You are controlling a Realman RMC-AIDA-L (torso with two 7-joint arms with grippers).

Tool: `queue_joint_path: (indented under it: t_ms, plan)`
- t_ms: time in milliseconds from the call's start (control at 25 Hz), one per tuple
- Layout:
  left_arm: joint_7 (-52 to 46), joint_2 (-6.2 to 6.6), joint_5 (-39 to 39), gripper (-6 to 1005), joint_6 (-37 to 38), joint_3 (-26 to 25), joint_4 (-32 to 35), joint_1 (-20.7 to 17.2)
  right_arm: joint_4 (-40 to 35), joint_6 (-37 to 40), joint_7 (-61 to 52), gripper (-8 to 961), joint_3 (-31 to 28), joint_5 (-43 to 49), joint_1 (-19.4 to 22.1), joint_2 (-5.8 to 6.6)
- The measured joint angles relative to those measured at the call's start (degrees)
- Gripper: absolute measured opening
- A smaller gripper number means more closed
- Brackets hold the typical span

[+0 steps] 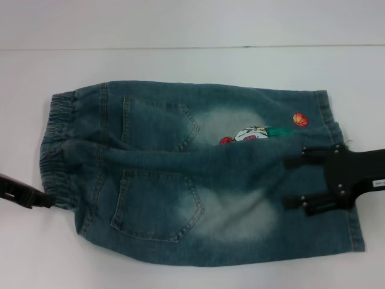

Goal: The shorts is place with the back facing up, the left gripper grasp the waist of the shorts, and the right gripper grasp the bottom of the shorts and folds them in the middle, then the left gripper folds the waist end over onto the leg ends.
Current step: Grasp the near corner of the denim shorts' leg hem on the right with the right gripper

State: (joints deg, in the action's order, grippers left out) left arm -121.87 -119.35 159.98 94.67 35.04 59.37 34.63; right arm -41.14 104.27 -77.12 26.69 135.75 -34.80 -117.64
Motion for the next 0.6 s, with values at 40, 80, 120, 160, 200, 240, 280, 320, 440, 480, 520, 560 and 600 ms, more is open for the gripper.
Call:
queue_joint_path:
  t_ms: [40,80,120,160,200,240,280,320,440,480,520,560,600]
  plan:
    - [0.0,0.0,-0.17,28,0.04,0.07,0.04,0.04,-0.65,0.83,-1.25,942,0.07,-0.18,-0.09,0.38]
    - [-0.02,0.0,-0.33,28,0.08,0.1,0.06,0.09,-1.6,1.85,-2.63,942,0.17,-0.3,-0.2,0.71]
    - [-0.05,0.0,-0.52,28,0.12,0.12,0.07,0.2,-2.93,3.11,-4.12,942,0.35,-0.3,-0.34,1.09]
    - [-0.08,0.0,-0.71,28,0.12,0.08,0.1,0.31,-4.25,4.31,-5.7,942,0.77,-0.15,-0.46,1.49]
    - [-0.13,0.0,-0.8,28,0.14,-0.01,0.15,0.45,-5.76,5.64,-7.49,942,1.39,-0.02,-0.64,1.98]
    - [-0.15,0.0,-0.86,28,0.14,-0.07,0.19,0.54,-7.18,7.12,-9.68,941,2.46,0.17,-0.83,2.63]
    - [-0.18,0.0,-1.02,28,0.15,-0.11,0.23,0.61,-8.32,8.22,-11.92,941,3.8,0.19,-1.0,3.41]
    - [-0.19,0.0,-1.22,28,0.14,-0.15,0.25,0.66,-9.17,9.05,-14.27,941,5.15,0.03,-1.18,4.26]
    - [-0.07,0.0,-1.53,28,-0.17,0.0,0.23,0.77,-9.83,9.52,-19.81,941,8.9,-0.67,-1.37,6.97]
    - [-0.05,0.0,-1.53,28,-0.29,-0.01,0.2,0.85,-9.85,9.56,-21.17,941,10.16,-0.72,-1.38,7.72]
    - [-0.02,-0.01,-1.54,28,-0.34,-0.05,0.18,1.01,-9.85,9.6,-22.18,941,11.25,-0.77,-1.38,8.3]
    - [0.0,-0.01,-1.54,28,-0.35,-0.11,0.16,1.16,-9.84,9.65,-23.14,941,12.72,-0.77,-1.38,8.86]
    - [-0.02,-0.01,-1.56,28,-0.35,-0.16,0.18,1.32,-9.8,9.66,-24.04,942,14.38,-0.73,-1.34,9.35]
